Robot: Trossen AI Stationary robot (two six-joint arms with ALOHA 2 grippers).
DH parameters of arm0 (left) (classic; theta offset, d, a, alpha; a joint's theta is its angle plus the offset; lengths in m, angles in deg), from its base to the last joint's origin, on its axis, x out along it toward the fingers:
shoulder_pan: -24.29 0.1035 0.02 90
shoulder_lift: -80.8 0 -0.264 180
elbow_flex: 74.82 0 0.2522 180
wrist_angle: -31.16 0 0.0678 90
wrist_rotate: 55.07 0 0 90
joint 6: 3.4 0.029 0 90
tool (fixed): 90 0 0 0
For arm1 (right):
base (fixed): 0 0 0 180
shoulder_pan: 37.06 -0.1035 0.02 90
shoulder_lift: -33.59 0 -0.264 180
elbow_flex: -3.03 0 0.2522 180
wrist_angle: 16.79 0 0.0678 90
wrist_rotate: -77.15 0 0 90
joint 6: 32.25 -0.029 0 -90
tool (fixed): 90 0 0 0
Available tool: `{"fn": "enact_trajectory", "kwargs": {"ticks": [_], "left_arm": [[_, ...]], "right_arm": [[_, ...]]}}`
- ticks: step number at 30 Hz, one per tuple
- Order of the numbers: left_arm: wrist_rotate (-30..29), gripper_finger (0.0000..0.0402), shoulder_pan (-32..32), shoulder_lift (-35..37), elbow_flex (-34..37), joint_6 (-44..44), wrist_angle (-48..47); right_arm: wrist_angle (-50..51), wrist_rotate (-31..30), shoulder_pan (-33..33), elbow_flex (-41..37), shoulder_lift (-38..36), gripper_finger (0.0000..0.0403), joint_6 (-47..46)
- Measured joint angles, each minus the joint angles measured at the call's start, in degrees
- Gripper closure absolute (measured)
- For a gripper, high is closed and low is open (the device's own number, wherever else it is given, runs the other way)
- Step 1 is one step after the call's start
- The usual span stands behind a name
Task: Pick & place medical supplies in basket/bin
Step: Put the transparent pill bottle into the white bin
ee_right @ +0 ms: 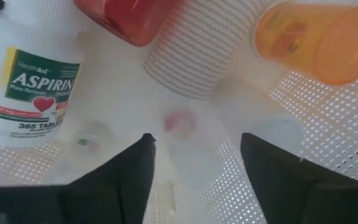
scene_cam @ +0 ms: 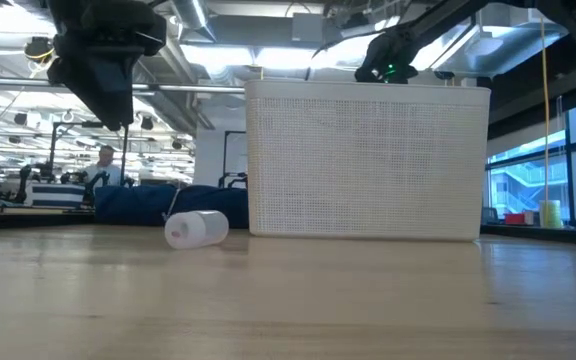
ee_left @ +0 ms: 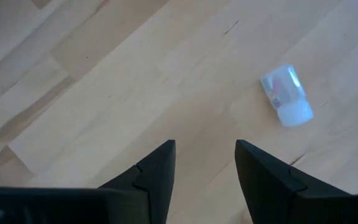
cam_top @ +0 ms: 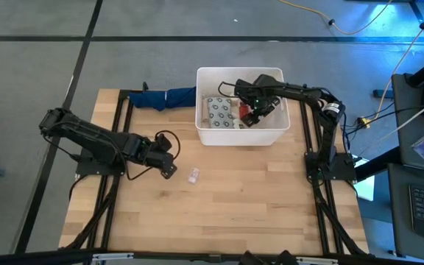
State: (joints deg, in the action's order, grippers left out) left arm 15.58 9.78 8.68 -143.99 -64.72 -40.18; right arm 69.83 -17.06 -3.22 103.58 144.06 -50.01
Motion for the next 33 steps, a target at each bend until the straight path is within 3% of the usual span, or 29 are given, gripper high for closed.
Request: {"fn": "enact_trajectory", "kwargs": {"ticks": [6, 12, 18, 22, 28, 33], "left_arm": [[1.45, 0.0242, -0.02, 0.26, 0.0, 0.98, -0.15], [1.76, 0.0242, -0.02, 1.99, 0.0, 1.0, -1.19], [4.44, 0.0242, -0.2, 4.24, 0.0, 1.06, -4.82], [4.46, 0.0242, -0.45, 5.22, 0.0, 1.17, -7.84], [4.65, 0.0242, -0.45, 5.64, 0.0, 2.6, -8.69], [9.82, 0.0242, -0.39, 5.64, 0.0, 4.24, -15.16]], "right_arm": [[3.22, -2.79, -0.02, 5.69, -0.23, 0.0134, 1.22], [3.8, -8.22, -1.85, 21.17, -1.59, 0.0133, 3.71], [1.32, -7.45, -9.47, 38.36, -1.84, 0.0133, 15.14], [-2.56, -0.52, -17.33, 45.14, -1.88, 0.0133, 25.09], [-8.67, 2.58, -31.18, 45.09, -1.61, 0.0133, 41.28], [-17.74, 2.75, -38.3, 38.03, -0.48, 0.0134, 43.88]]}}
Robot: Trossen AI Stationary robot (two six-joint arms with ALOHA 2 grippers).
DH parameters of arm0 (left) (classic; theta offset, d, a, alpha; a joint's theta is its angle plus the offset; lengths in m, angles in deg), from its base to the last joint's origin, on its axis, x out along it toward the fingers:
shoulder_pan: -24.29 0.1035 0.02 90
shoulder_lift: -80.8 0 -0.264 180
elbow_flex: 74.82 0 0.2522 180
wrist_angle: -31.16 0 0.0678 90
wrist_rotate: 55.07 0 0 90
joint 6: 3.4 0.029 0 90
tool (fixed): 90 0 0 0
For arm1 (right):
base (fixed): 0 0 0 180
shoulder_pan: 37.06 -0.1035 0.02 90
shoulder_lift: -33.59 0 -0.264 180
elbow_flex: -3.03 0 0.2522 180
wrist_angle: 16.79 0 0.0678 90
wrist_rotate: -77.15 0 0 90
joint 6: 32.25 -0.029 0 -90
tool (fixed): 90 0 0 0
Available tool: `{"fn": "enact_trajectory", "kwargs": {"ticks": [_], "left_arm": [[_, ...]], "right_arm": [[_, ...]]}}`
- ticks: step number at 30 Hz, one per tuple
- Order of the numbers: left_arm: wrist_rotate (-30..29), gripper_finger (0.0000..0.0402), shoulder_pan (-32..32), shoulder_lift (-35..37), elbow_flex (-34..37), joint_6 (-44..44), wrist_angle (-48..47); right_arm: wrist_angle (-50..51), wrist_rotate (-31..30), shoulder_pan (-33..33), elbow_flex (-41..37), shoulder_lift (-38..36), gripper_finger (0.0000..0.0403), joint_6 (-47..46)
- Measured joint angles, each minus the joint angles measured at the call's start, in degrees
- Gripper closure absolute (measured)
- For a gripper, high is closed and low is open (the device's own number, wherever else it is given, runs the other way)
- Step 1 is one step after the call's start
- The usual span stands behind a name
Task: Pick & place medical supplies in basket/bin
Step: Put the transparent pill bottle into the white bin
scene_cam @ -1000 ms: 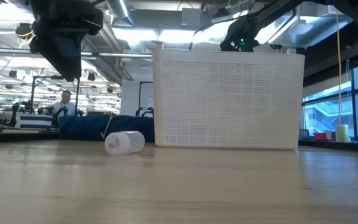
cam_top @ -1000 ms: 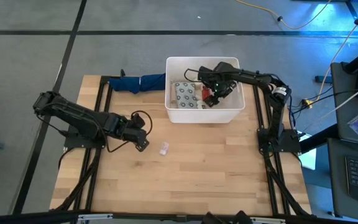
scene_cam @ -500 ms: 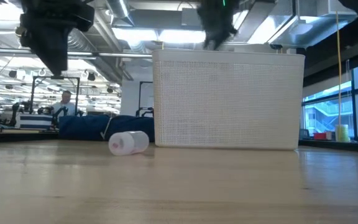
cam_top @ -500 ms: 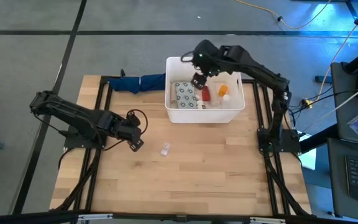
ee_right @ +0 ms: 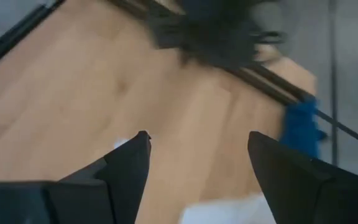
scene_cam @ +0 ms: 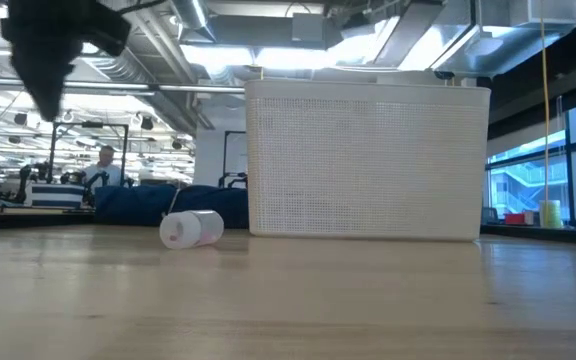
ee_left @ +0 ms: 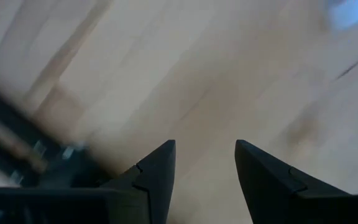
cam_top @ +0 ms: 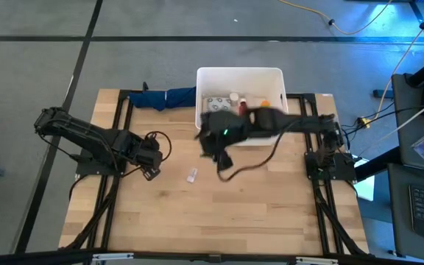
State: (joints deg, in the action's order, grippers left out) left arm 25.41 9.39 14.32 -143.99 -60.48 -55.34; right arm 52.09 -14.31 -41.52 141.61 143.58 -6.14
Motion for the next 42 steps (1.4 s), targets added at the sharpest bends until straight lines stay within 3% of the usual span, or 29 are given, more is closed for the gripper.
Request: {"fn": "enact_trajectory", "kwargs": {"ticks": [5, 13, 23, 32, 42], "left_arm": [[2.22, 0.0242, -0.11, 0.01, 0.0, -3.77, -6.87], [2.18, 0.0242, -0.11, 0.0, 0.0, -4.96, -6.56], [1.58, 0.0242, -0.11, -0.02, 0.0, -7.3, -2.35], [1.62, 0.0242, -0.11, -0.02, 0.0, -7.3, 1.19], [1.56, 0.0242, -0.09, -0.02, 0.0, -7.26, 1.25]], "right_arm": [[-8.39, -0.26, -2.58, -11.33, 1.18, 0.0134, 7.97], [-26.48, 3.64, -2.45, -24.95, 5.73, 0.0134, 13.77], [-27.5, 7.57, -2.18, -24.4, 16.54, 0.0134, 19.49], [-27.08, 7.99, 0.59, -24.35, 19.84, 0.0134, 19.42], [-26.61, 18.36, 2.55, -24.31, 20.2, 0.0134, 19.38]]}}
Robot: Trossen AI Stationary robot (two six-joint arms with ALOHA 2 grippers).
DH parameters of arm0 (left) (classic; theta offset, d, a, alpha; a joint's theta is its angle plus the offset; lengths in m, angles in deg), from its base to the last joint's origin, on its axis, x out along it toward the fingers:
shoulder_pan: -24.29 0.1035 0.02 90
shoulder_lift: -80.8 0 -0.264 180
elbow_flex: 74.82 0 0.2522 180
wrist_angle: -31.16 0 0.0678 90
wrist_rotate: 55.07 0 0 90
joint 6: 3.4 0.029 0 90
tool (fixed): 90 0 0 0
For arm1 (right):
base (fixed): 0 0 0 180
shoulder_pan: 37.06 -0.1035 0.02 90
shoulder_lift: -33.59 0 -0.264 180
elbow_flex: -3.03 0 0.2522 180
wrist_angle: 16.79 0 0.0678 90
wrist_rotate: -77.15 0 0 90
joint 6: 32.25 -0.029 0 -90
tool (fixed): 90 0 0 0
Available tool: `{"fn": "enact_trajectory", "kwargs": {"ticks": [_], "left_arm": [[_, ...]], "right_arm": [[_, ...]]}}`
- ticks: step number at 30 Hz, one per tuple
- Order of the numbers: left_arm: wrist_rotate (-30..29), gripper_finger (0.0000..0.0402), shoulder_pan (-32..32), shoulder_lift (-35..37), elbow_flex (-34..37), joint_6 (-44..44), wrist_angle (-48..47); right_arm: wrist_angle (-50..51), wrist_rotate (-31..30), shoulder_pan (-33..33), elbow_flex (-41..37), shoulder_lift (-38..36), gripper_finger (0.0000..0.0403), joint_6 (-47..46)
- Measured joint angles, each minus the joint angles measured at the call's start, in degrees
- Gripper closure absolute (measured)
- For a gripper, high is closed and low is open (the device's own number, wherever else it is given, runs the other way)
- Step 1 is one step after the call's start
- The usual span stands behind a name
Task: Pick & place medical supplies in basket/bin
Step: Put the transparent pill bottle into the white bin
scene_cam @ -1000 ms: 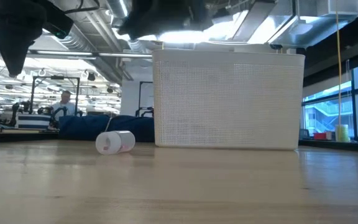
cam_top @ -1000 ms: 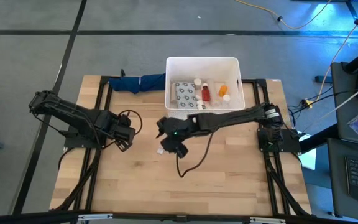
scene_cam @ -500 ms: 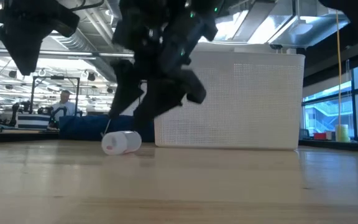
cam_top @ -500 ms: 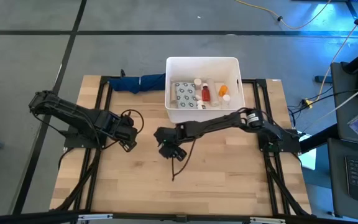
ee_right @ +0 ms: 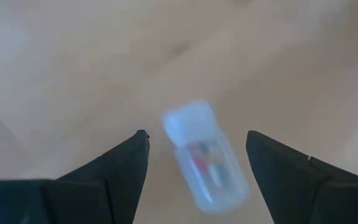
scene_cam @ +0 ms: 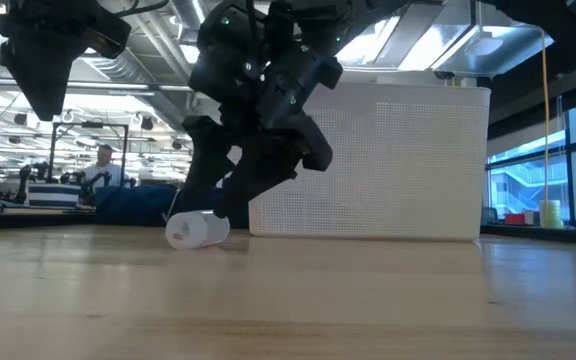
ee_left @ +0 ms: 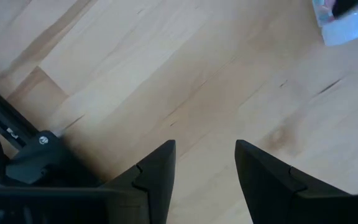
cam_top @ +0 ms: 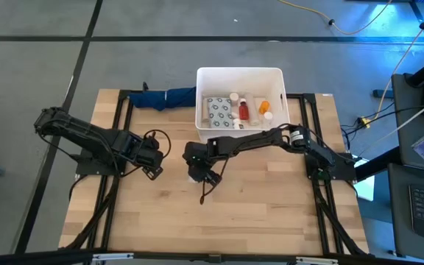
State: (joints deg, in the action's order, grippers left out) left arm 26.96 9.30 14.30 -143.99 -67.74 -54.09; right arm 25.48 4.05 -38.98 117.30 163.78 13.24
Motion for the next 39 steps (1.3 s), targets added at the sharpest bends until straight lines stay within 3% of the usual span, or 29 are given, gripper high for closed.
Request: {"fn": "enact_trajectory", "kwargs": {"ticks": [9, 22, 28, 34, 39], "left_arm": [[-0.91, 0.0242, 0.13, -0.02, 0.0, 0.26, -0.01], [-2.62, 0.0242, 0.13, -0.02, 0.0, 0.59, -0.03], [-2.74, 0.0242, 0.13, 0.96, 0.0, 0.59, -0.86], [-5.35, 0.0242, 0.13, 3.41, -0.02, 0.59, -1.06], [-7.64, 0.0242, 0.13, 5.08, -0.02, 0.52, -0.91]], "right_arm": [[0.02, 0.87, -0.46, -0.04, 2.69, 0.0141, -1.73], [0.67, -1.41, -0.68, -0.02, 2.43, 0.0263, -11.76], [3.52, -3.97, -1.07, 2.05, -2.69, 0.0264, -21.59], [11.22, -13.6, -0.33, 14.19, -7.7, 0.0259, -37.84], [20.81, -28.8, 0.91, 28.83, -9.34, 0.0255, -45.16]]}}
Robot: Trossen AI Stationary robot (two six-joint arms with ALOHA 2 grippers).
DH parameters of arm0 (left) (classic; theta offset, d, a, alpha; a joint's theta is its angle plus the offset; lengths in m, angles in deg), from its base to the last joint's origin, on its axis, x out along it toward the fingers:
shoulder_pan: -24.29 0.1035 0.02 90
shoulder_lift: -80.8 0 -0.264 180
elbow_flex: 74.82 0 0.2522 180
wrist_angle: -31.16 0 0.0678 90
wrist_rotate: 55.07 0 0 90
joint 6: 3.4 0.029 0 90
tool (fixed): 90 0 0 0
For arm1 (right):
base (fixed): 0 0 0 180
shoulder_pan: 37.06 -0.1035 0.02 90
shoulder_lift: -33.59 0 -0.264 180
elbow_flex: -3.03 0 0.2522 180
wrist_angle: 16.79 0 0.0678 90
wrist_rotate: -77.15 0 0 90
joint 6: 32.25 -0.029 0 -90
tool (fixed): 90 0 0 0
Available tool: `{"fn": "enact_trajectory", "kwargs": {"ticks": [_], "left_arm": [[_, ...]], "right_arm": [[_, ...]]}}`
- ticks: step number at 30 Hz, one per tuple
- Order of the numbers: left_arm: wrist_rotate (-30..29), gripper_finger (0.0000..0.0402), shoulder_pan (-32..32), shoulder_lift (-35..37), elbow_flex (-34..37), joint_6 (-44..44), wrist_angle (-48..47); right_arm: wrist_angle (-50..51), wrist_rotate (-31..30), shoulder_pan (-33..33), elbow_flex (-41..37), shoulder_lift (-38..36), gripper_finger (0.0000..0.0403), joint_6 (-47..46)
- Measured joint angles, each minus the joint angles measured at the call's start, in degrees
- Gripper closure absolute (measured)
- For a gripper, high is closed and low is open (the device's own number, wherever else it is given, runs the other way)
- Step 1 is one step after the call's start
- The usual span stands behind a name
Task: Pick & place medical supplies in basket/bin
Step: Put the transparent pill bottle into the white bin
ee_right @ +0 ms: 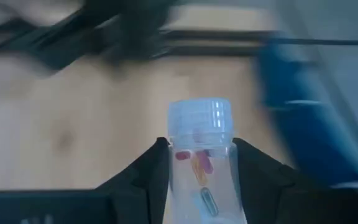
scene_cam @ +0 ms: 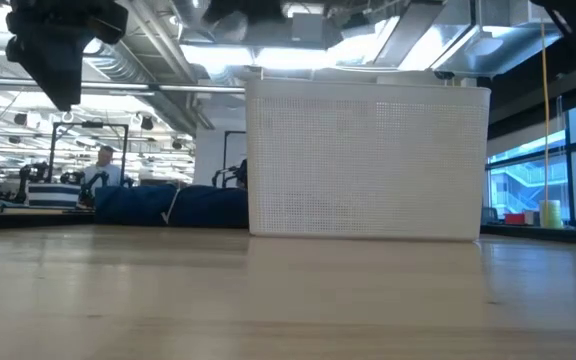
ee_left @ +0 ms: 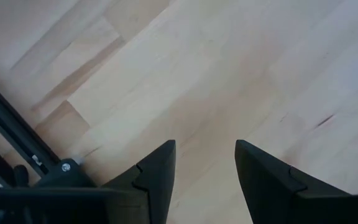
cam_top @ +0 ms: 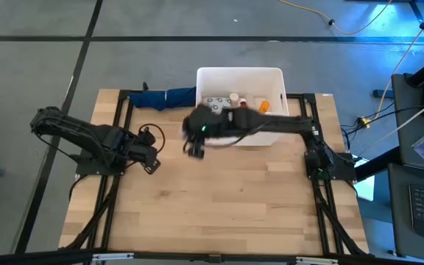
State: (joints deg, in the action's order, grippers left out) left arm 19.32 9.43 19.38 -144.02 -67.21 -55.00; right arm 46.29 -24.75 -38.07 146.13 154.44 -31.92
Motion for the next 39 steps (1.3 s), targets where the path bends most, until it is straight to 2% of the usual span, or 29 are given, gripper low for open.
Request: {"fn": "enact_trajectory", "kwargs": {"ticks": [2, 6, 11, 16, 22, 28, 33, 39], "left_arm": [[-0.34, 0.0242, 0.0, 0.28, 0.0, 0.02, 0.25], [-0.61, 0.0242, 0.0, 0.5, 0.0, 0.02, 0.24], [-2.67, 0.0242, 0.0, 0.52, 0.0, 0.02, 0.66], [-4.48, 0.0242, 0.0, 0.5, 0.0, 0.02, 0.9], [-4.8, 0.0242, 0.0, 0.49, 0.0, 0.02, 1.12], [-4.77, 0.0242, 0.0, 0.49, 0.0, -0.15, 1.37], [-4.8, 0.0242, 0.0, 0.49, 0.0, -0.13, 1.99], [-7.12, 0.0242, 0.0, 0.49, 0.0, -0.41, 1.98]], "right_arm": [[6.06, -6.32, 1.17, 5.89, -0.29, 0.0254, -2.73], [9.32, -13.63, 5.47, -0.88, -9.16, 0.0254, -11.68], [24.33, -14.47, 13.46, -7.09, -15.14, 0.0252, -23.51], [29.51, -13.65, 21.31, -17.34, -16.31, 0.0252, -25.46], [19.64, -3.16, 28.96, -34.54, -16.31, 0.0252, -19.43], [11.34, 1.71, 33.06, -47.05, -16.31, 0.0251, -16.76], [8.2, 2.08, 33.91, -52.93, -16.31, 0.0251, -16.31], [7.51, 2.15, 33.86, -54.9, -16.41, 0.0245, -16.3]]}}
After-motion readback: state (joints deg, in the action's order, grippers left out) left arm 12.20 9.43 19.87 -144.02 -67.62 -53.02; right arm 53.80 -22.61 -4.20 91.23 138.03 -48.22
